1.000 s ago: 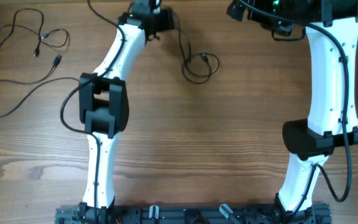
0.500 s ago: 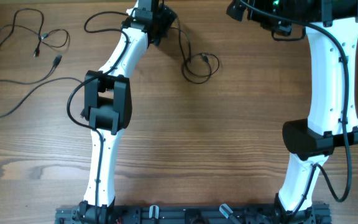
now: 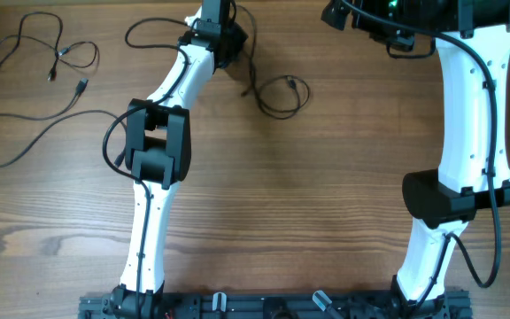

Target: Untangle cables

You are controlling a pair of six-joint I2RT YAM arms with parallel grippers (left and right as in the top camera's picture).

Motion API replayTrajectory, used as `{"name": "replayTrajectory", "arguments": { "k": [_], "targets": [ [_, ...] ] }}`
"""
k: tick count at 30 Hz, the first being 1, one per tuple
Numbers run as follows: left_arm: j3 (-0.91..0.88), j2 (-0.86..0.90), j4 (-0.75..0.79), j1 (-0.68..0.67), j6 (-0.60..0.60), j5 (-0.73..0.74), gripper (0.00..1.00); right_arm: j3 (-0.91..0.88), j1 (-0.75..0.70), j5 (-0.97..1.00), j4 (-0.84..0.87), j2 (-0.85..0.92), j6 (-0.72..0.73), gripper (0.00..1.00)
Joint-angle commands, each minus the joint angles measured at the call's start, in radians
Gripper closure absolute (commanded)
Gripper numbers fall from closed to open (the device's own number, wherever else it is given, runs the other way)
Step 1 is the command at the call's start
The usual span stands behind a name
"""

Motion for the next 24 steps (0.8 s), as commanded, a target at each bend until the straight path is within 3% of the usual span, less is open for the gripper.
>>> {"name": "replayTrajectory", "arguments": {
  "k": [1, 4, 8, 14, 18, 21, 24],
  "targets": [
    [0.0, -0.153, -0.077, 0.016, 0.216, -0.016, 0.96, -0.002, 0.005, -0.016, 0.004, 0.011, 0.011, 0.0],
    [0.0, -0.334, -0.187, 0.015, 0.341, -0.016, 0.96, -0.002, 0.005, -0.016, 0.003, 0.011, 0.01, 0.01],
    [0.0, -0.587, -0.328, 0.016, 0.391, -0.016, 0.96, -0.002, 0.005, -0.016, 0.003, 0.011, 0.01, 0.0],
    [0.0, -0.944, -0.362, 0.04, 0.514, -0.024, 0.96, -0.002, 0.005, -0.016, 0.001, 0.011, 0.011, 0.0],
    [0.0, -1.137, -0.352, 0.168, 0.515, -0.024, 0.96, -0.002, 0.005, -0.016, 0.001, 0.011, 0.011, 0.0],
    [0.0, -1.277, -0.368, 0.336, 0.513, -0.024, 0.96, -0.002, 0.005, -0.016, 0.005, 0.011, 0.011, 0.01],
    [0.0, -1.33, -0.4, 0.417, 0.51, -0.028, 0.96, -0.002, 0.005, -0.016, 0.004, 0.011, 0.011, 0.0]
  ]
}}
